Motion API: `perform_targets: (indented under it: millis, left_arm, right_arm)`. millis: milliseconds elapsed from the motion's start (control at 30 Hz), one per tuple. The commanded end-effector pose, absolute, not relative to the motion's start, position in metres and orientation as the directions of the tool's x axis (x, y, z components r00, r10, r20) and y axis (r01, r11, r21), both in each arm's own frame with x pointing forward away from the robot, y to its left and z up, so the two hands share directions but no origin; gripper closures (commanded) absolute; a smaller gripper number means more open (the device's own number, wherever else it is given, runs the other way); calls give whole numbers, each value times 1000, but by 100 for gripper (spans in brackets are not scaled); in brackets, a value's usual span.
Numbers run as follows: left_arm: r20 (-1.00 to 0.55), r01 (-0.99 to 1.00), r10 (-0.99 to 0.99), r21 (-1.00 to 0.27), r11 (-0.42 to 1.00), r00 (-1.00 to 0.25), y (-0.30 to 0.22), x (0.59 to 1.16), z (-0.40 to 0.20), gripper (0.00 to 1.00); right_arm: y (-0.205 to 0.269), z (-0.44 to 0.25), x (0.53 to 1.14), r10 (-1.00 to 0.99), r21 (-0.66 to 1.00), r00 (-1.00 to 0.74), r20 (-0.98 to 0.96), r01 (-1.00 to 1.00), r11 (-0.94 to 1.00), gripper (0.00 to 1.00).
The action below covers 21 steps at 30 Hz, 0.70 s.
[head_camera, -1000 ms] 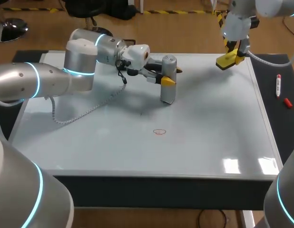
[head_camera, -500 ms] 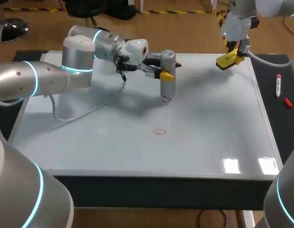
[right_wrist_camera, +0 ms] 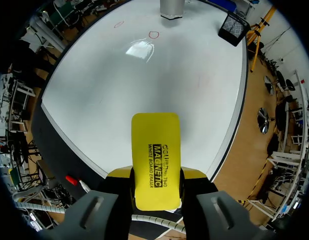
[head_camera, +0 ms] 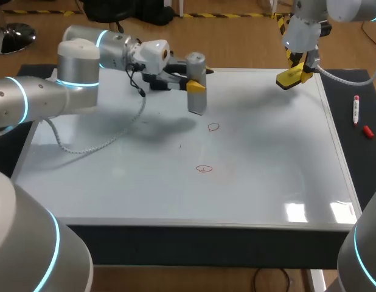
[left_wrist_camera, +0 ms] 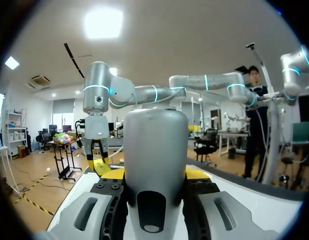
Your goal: Pick up the inspection probe, press it on each red-marked spot on the whiteboard one by one, put down the probe, pick up the eraser, and wipe off all the red marks.
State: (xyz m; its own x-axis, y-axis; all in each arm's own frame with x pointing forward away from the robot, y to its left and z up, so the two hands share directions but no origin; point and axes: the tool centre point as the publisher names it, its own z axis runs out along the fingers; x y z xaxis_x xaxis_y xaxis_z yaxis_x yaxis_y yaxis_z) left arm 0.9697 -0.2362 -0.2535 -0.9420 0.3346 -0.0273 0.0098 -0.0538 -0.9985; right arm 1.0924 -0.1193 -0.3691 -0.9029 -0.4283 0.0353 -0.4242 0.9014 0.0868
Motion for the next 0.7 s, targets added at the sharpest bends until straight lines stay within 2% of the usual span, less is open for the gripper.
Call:
perform_targets:
  millis: [33, 700]
  left_arm:
    - [-28, 21, 259, -999, -31, -965, -213, 965, -242, 100]
    - [-29, 29, 50, -1000, 5, -998, -124, 993, -239, 100]
  right_arm:
    - [-119, -368, 1093, -430, 84, -902, 39, -426, 901, 100]
    - [-119, -368, 1093, -430, 84, -902, 39, -426, 901, 100]
